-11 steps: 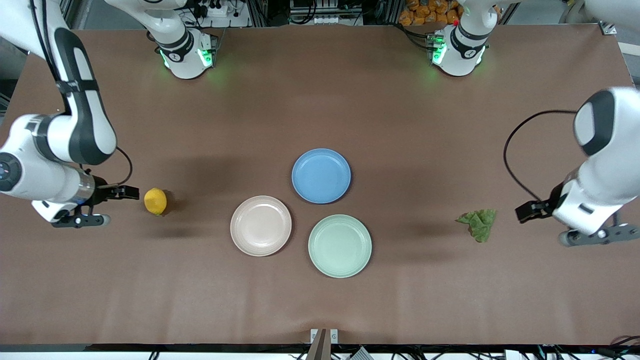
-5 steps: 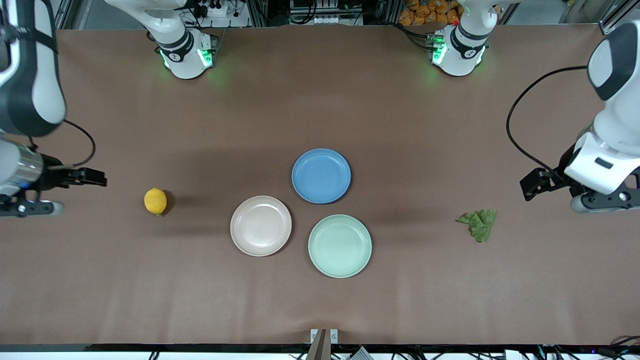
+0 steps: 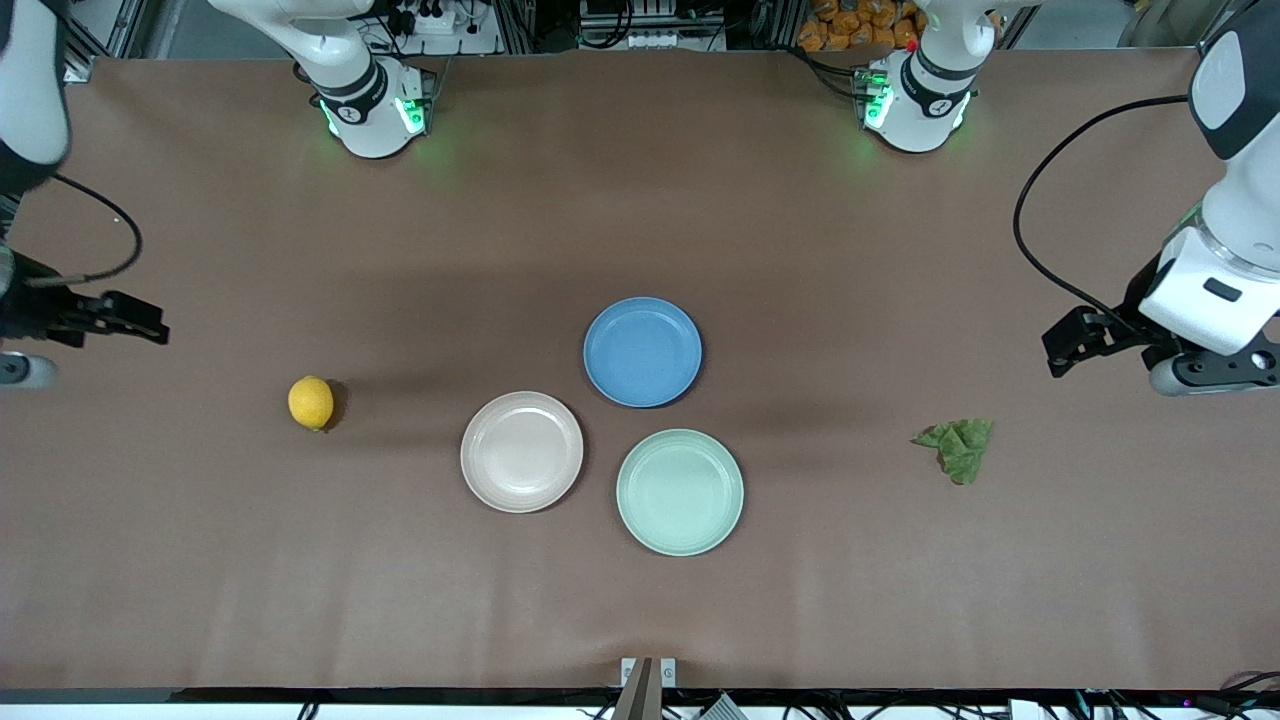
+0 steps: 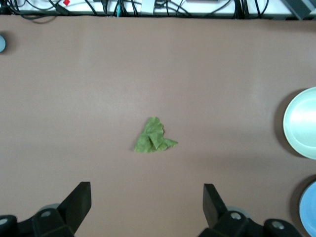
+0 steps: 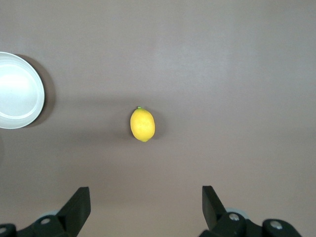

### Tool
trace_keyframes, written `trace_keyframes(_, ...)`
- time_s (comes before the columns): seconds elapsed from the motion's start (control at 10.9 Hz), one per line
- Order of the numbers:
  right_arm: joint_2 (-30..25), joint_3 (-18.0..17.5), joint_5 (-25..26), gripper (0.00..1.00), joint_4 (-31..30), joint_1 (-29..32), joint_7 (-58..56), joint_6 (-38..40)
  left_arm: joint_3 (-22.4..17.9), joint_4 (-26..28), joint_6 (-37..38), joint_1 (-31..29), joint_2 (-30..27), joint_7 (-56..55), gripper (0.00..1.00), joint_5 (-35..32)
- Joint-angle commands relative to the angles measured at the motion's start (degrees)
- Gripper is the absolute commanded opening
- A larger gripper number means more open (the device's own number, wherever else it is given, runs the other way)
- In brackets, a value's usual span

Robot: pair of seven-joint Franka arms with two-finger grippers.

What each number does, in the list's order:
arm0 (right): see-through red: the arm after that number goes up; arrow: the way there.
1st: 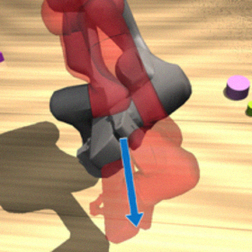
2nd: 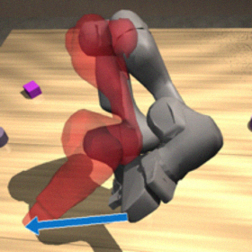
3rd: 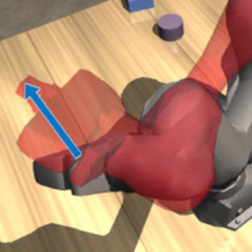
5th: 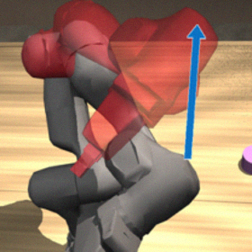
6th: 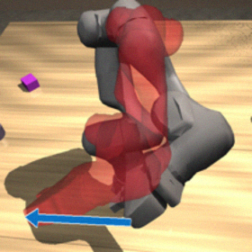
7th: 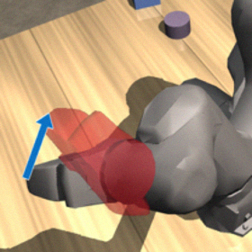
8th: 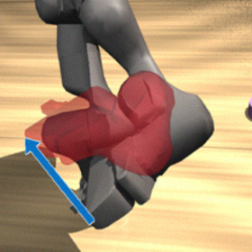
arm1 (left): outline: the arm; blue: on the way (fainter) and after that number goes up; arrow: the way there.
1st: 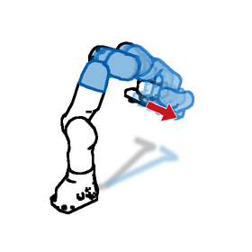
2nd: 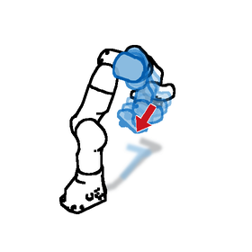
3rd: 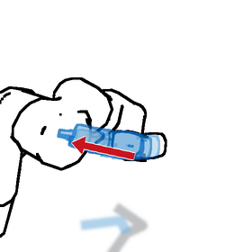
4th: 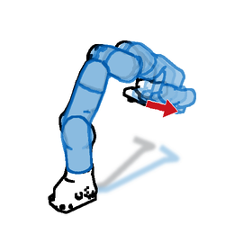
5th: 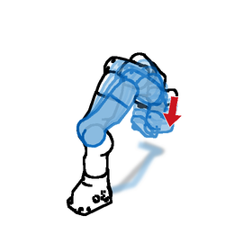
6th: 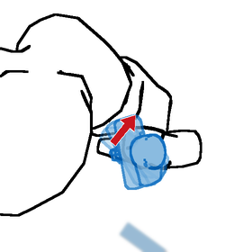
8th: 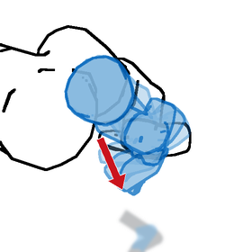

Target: Pick lemon and lettuce from plates

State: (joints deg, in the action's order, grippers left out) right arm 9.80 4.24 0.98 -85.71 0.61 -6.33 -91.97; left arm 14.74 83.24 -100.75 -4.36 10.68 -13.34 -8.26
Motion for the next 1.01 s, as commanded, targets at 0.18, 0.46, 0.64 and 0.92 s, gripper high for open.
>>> trace_keyframes(0.18, -1.27, 3.48, -4.12, 1.00, 3.97, -1.05, -1.40, 5.13, 0.99, 1.05, 5.72, -0.39, -3.30, 0.07, 1.00, 1.41)
trace_keyframes(0.46, -2.24, 5.60, -5.99, 1.00, 3.88, -1.84, -1.58, 5.40, 0.56, 1.40, 6.70, -0.74, -5.23, -0.02, 1.00, 3.34)
trace_keyframes(0.64, -3.20, 5.34, -5.64, 1.00, 3.62, -1.93, -1.58, 6.62, 0.29, 1.83, 7.58, -1.70, -5.93, 0.24, 1.00, 4.21)
trace_keyframes(0.92, -4.09, 5.43, -5.55, 1.00, 1.44, -2.28, -1.58, 4.71, 0.55, 4.64, 8.81, -4.60, -8.04, 1.03, 1.00, 9.21)
